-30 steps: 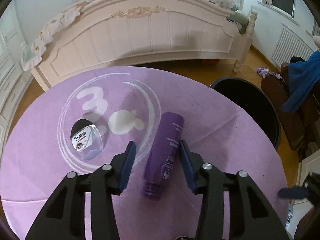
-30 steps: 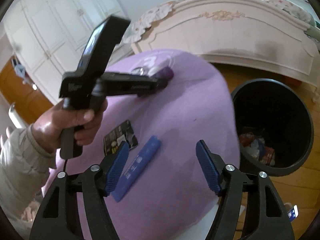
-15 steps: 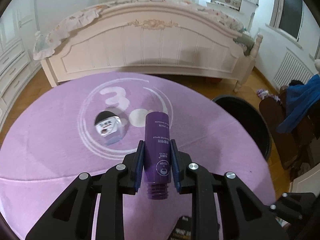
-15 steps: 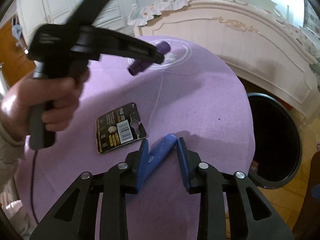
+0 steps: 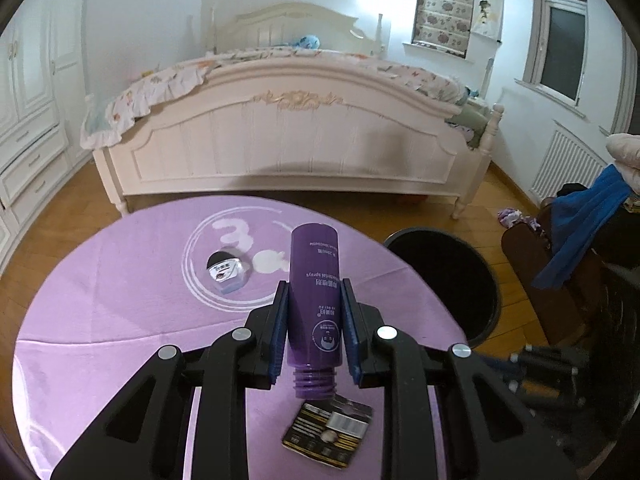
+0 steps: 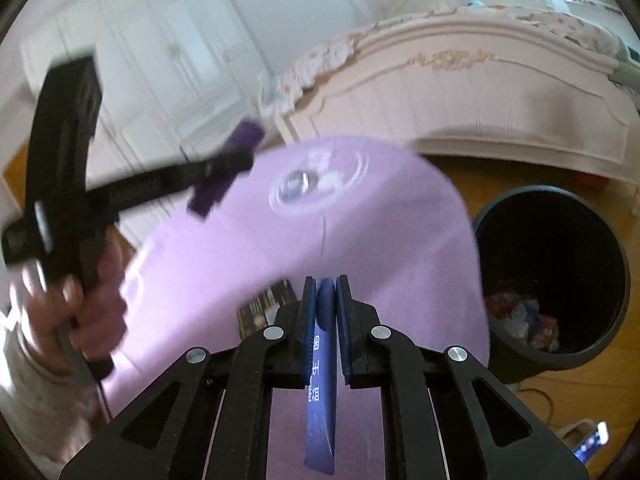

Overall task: Collect trash
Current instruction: 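Grasp the purple tube with the left gripper while the right grasps the blue strip, then carry the tube and strip over the black bin and open both grippers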

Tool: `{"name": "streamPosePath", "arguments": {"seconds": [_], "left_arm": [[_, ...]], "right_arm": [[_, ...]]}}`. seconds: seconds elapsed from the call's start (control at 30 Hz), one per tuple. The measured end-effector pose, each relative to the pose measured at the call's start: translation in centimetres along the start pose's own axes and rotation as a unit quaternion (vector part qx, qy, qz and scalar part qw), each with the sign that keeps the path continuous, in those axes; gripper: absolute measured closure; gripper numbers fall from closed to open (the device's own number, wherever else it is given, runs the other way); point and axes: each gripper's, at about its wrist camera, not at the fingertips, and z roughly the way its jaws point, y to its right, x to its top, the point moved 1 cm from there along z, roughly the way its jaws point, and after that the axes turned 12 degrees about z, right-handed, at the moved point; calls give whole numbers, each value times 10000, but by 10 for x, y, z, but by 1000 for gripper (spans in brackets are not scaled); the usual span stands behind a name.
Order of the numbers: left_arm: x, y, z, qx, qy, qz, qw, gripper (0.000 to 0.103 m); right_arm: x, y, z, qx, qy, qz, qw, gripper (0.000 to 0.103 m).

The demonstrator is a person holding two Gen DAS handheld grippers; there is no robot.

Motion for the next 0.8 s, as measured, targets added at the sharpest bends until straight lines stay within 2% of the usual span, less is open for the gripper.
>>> {"name": "streamPosePath", "arguments": {"seconds": [0.17, 0.4, 0.63, 0.8], "left_arm": [[8, 21, -8, -94, 97, 153, 9998, 78], [23, 51, 1, -301, 142, 373, 9988, 78], [35, 81, 21, -602, 120, 511, 9968, 78], [42, 100, 42, -945, 34, 493, 9943, 78]], "right_arm": [[27, 15, -32, 158, 493, 220, 9984, 92], [47, 41, -63, 67, 943, 369, 9948, 92], [64, 83, -81, -91, 1198, 720, 9901, 91], [74, 115, -80, -216, 1320, 927, 9867, 91]]}}
